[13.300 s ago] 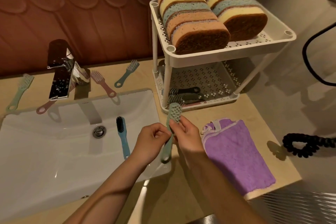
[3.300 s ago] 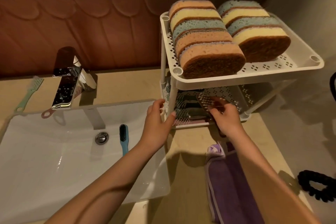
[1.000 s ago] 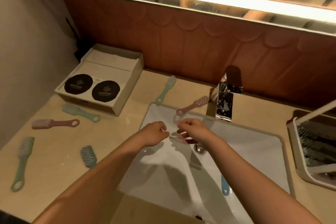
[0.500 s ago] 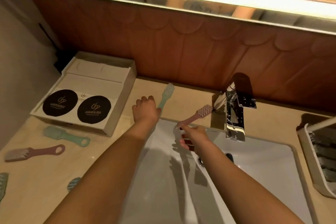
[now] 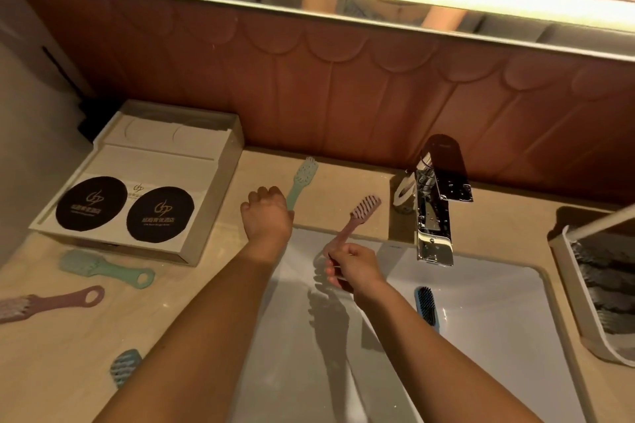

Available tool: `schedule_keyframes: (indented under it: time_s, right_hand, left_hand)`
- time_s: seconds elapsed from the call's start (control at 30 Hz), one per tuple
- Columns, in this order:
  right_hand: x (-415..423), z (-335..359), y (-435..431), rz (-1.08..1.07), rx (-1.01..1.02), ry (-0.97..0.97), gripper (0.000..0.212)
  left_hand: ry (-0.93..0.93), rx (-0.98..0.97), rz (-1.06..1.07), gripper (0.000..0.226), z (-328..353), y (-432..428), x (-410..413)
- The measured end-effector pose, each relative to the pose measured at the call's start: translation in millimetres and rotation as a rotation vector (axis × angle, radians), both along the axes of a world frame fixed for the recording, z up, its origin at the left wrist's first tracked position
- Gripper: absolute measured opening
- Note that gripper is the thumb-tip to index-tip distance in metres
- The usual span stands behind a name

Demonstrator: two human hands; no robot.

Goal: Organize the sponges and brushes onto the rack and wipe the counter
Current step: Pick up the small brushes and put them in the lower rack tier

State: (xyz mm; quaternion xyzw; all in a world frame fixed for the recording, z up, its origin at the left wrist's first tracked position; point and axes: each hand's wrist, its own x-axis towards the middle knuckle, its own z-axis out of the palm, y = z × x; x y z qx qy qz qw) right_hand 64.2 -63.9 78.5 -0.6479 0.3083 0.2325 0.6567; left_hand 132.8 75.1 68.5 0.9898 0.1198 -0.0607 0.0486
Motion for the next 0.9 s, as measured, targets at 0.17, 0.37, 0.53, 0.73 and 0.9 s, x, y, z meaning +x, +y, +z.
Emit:
schedule_keyframes:
  time_s: [0.17, 0.37, 0.53, 0.73, 0.9]
  right_hand:
    - [-18, 15, -10, 0.122, -0.038, -0.085, 0.025]
    - [-36, 21, -28, 0.292, -0.103, -0.173, 0.014]
    - [-54, 27, -50, 0.400, -0.067, -0.199, 0.023]
    - [-86, 42, -76, 0.305, 0.075, -0.218, 0.023]
    - [-119, 52, -96, 0.227, 0.251, -0.168, 0.021]
  left_hand:
    - [0.163, -0.019, 0.024, 0.046, 5, 0, 7]
    - [0.230, -0.153, 0.051, 0.032, 10, 0, -9]
    - [0.188, -0.712, 0.133, 0.023, 20, 0, -30]
    - [0.434, -1.666, 0.436, 0.013, 59, -9, -104]
    - [0.481, -1.923, 0.505, 0.017, 73, -16, -157]
